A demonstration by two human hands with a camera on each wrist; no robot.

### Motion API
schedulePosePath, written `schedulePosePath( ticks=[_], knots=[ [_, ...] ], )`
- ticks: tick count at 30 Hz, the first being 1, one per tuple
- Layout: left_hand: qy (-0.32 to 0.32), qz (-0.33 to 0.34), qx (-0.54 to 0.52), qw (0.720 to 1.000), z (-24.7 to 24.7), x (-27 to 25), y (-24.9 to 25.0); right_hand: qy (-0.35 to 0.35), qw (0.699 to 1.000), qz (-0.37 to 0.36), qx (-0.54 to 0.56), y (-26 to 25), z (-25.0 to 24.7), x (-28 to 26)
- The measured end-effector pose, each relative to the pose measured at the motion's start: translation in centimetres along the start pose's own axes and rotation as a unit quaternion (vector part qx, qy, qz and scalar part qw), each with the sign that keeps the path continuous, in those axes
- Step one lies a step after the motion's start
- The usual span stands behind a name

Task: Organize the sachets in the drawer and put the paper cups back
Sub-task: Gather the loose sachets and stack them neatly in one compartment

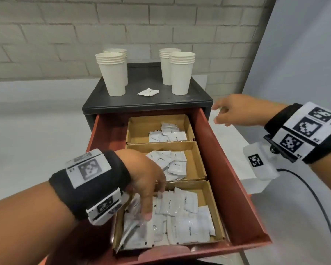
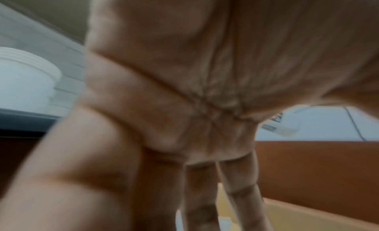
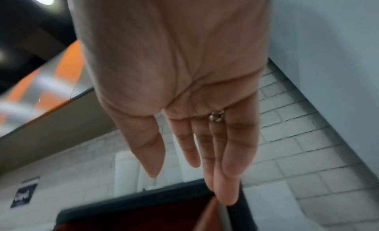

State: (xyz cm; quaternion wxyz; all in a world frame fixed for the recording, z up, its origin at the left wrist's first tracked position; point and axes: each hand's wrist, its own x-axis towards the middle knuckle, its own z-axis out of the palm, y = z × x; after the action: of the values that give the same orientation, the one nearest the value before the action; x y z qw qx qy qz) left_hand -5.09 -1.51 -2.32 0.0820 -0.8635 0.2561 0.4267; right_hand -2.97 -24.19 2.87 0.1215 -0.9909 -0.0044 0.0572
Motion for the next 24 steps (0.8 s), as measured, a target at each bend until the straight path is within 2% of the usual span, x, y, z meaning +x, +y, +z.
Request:
schedulePosePath(
  ticks=[3, 6, 10, 13, 16, 20, 24],
  knots=[
    [-0.055, -0.03, 0.104, 0.993, 1.8, 0.4, 0.5, -0.042, 0.999, 0.025, -0.013, 1.9, 2.5, 0.2],
    [-0.082, -0.052, 0.142, 0.985, 3.1, 0.9, 1.3, -0.052, 0.999, 0.002, 0.003, 2.1, 5.3, 0.2],
    [-0.044, -0.065, 0.198, 0.977, 4.6, 1.9, 2.0, -0.013, 0.999, -0.016, 0.045, 1.3, 7.3, 0.2],
    [0.0, -0.059, 0.188, 0.98, 5.3, 2.5, 1.5, 0.009, 0.997, -0.018, 0.073, 1.3, 7.8, 0.1],
    [-0.047, -0.073, 0.165, 0.983, 4.9, 2.5, 1.9, 0.018, 0.996, -0.015, 0.09, 1.5, 8.1, -0.2],
    [-0.002, -0.061, 0.111, 0.992, 4.9, 2.9, 2.0, 0.029, 0.992, -0.011, 0.12, 1.5, 8.5, -0.4],
    [0.005, -0.07, 0.088, 0.994, 5.1, 3.5, 1.3, 0.042, 0.99, -0.007, 0.135, 1.7, 8.8, -0.4]
  ],
)
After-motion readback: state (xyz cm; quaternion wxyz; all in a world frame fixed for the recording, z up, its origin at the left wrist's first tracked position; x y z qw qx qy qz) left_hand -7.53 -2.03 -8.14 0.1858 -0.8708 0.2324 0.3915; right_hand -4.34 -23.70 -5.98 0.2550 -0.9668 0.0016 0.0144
